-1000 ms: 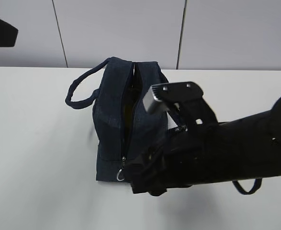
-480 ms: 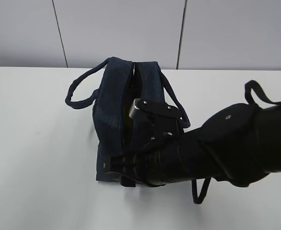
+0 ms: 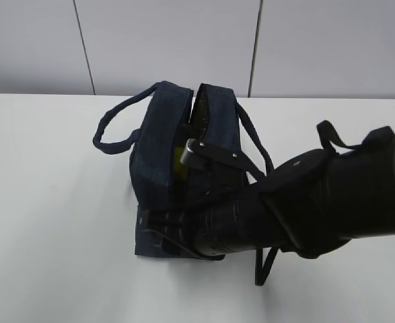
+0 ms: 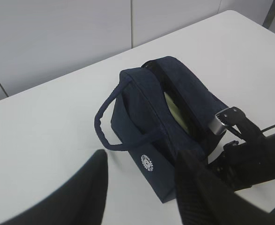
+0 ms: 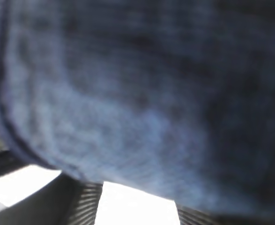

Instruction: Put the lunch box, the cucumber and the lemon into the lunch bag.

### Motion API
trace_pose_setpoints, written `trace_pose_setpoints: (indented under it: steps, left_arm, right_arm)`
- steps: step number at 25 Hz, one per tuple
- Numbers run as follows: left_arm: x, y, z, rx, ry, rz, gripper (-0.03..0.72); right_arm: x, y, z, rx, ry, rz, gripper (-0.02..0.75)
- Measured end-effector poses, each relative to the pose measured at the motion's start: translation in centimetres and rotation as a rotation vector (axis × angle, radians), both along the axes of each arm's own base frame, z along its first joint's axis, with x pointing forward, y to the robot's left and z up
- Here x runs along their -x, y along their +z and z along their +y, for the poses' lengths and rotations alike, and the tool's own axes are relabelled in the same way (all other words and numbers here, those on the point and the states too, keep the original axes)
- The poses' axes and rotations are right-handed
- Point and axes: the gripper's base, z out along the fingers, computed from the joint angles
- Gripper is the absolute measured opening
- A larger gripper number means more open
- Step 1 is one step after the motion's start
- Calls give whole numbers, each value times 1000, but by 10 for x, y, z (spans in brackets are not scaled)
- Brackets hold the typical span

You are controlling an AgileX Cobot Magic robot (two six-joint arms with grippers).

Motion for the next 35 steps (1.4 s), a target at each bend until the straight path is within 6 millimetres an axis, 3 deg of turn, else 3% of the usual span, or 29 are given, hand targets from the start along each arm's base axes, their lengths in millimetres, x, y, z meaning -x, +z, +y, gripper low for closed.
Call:
trace_pose_setpoints:
  steps: [4, 24, 27, 32, 35]
  left_arm:
    - [0, 0, 0, -1, 0, 1, 322]
    - [0, 0, 0, 0, 0, 2, 322]
    - [0, 0, 0, 0, 0, 2, 322]
    - [0, 0, 0, 0, 0, 2, 322]
    - [0, 0, 0, 0, 0, 3, 321]
  right_arm:
    - [-1, 0, -1, -1, -30, 1, 342]
    - [-3, 0, -2, 7, -62, -2, 102]
    - [-3, 0, -2, 6, -64, -1, 119]
    - [-3, 0, -3, 1, -76, 4, 260]
    - [-4, 0, -4, -2, -104, 9, 291]
